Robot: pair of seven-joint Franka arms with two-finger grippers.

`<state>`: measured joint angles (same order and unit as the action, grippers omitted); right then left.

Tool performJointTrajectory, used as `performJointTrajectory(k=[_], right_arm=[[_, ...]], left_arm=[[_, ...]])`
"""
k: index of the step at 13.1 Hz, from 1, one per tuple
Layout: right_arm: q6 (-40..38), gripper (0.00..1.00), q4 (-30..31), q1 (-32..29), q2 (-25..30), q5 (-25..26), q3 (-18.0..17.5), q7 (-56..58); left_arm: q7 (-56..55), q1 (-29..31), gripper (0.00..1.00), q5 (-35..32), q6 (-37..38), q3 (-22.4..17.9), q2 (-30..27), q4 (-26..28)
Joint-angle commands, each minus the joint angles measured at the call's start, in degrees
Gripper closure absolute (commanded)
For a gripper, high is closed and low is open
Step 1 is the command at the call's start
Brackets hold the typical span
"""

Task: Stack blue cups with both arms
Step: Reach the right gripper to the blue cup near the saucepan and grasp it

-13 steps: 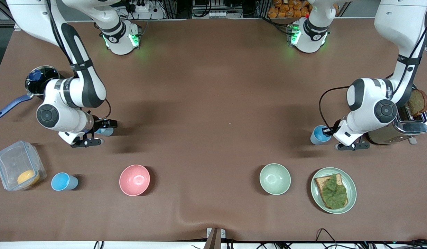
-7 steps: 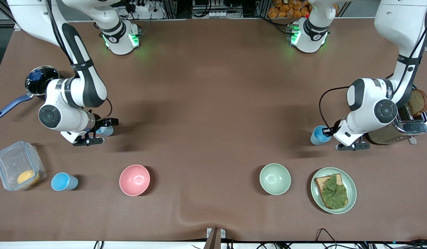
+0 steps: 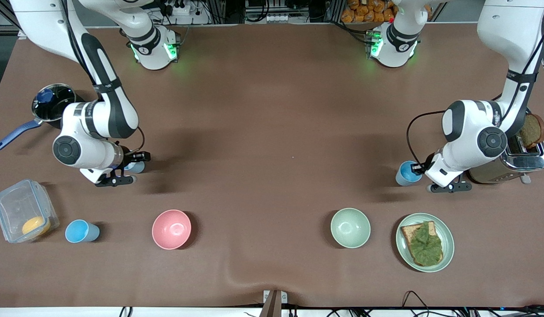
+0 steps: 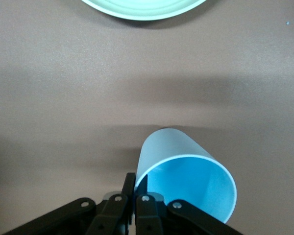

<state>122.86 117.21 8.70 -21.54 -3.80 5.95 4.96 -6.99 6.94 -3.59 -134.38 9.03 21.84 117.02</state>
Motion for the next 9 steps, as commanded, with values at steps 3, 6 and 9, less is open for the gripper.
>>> performJointTrajectory(k=[3,6,9], right_arm=[[-0.33,0.99,-0.84,0.53,-1.22,-0.95,0.38,1.81],[-0.60,1.00,-1.62,1.40,-1.22,-0.86,0.38,1.11],[-5.58,1.00,-5.57,3.24,-1.13,-0.95,0.38,-0.38]], left_arm=[[-0.04,0.35,1.00,-1.33,0.17,0.20,0.48,-0.92],[0.75,0.62,1.00,-1.42,0.25,0.11,0.39,-1.01],[0.04,0.18,1.00,-1.42,0.34,0.20,0.31,-1.01]])
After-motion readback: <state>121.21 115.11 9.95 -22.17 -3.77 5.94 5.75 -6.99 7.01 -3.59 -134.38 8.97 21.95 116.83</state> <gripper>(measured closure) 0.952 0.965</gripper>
